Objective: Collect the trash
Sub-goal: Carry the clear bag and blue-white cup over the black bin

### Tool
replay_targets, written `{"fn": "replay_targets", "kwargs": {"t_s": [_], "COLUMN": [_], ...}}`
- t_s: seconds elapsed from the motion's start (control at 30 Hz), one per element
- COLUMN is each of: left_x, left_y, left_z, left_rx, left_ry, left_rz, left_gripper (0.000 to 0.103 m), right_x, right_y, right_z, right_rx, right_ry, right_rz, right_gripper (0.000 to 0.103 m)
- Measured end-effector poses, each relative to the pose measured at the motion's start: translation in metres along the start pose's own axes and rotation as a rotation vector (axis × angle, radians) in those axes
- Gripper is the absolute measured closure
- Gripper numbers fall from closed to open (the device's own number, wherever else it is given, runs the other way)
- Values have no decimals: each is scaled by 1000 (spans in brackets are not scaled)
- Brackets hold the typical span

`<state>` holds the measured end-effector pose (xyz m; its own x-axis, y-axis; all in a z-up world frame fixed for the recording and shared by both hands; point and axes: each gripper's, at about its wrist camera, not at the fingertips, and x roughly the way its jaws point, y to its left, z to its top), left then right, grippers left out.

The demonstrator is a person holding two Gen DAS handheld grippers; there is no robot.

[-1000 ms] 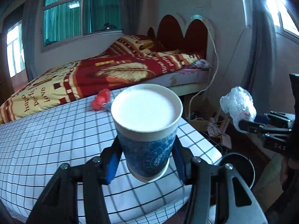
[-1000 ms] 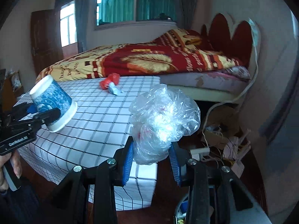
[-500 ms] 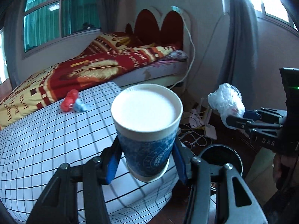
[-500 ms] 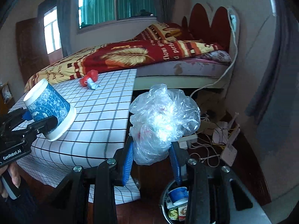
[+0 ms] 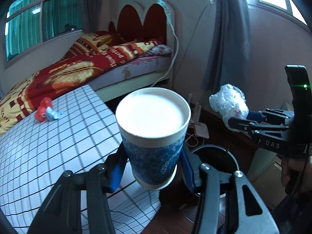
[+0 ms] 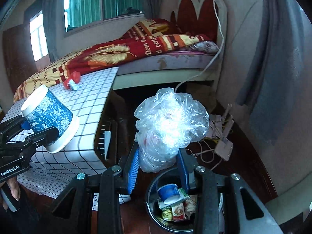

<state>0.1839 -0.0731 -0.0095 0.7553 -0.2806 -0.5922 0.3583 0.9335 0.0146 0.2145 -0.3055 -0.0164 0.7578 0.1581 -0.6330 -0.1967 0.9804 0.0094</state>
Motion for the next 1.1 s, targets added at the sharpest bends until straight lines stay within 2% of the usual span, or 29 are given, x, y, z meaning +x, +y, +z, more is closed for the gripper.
{"fn": "replay_targets", "kwargs": {"t_s": [0.4, 0.7, 1.1], "left_x": [29, 59, 115], "left_y": [-56, -95, -110], "left_z": [-10, -28, -59], "left_rx": [61, 101, 117], "left_ry": [57, 134, 263], "left_rz": [-110, -177, -221], "left_gripper": [50, 50, 50], "right_x": [4, 16, 68], "right_y": [-50, -82, -96], "right_z": [-34, -68, -118], "right_rx": [60, 91, 43], "right_ry": [65, 140, 320], "right_rz": [-73, -97, -74], "right_gripper": [64, 64, 64]}}
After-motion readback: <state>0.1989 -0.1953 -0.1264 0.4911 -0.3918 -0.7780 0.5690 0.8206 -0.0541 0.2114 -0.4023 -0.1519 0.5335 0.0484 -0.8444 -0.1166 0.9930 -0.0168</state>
